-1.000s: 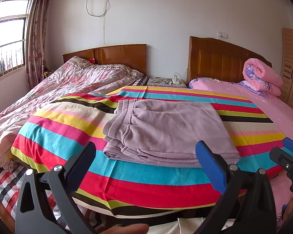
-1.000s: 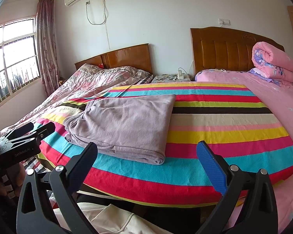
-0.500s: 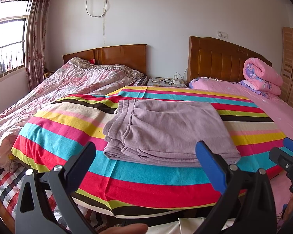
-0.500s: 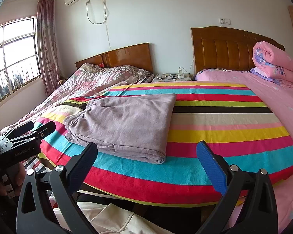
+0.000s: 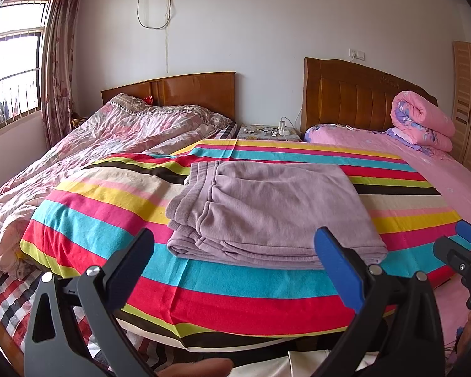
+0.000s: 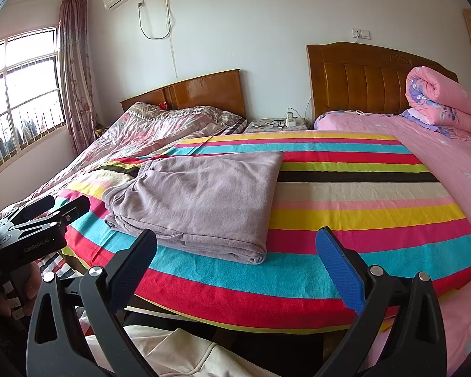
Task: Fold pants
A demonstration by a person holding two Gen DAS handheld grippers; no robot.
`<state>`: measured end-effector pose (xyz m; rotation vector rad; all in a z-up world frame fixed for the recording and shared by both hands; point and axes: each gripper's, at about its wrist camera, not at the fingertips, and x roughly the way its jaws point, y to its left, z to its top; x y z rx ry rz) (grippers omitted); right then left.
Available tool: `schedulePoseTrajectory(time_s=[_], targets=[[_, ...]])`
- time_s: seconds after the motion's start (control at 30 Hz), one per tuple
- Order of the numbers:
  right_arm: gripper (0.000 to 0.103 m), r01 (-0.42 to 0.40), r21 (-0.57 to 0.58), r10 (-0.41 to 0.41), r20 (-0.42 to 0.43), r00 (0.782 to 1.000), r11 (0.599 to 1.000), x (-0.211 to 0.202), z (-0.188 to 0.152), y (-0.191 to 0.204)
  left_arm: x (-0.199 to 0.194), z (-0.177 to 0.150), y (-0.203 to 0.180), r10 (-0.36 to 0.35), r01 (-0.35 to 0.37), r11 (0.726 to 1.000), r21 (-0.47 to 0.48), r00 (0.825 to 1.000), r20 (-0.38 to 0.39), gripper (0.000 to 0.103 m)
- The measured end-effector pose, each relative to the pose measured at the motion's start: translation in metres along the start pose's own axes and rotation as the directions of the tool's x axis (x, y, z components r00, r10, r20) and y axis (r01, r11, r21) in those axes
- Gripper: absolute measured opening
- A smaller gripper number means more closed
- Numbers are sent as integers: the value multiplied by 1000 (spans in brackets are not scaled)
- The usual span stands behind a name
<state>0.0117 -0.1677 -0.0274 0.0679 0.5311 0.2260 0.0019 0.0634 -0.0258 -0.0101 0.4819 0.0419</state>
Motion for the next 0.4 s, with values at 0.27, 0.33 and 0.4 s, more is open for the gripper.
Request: schedulePoseTrajectory(time_s=[0.27,0.33,0.4], targets=[[98,1,1,-1,0,1000,1000,-1,1,0,-1,0,5,-17,17,1000,0,1000,8,102],[98,0,4,0,-1,1000,1000,0,0,0,0,1,8,-19,19,1000,-1,1000,2,102],[98,1,4,-1,-3,1000,1000,0,-1,0,2,2,9,-24,24,1000,-3,1000,-5,102]])
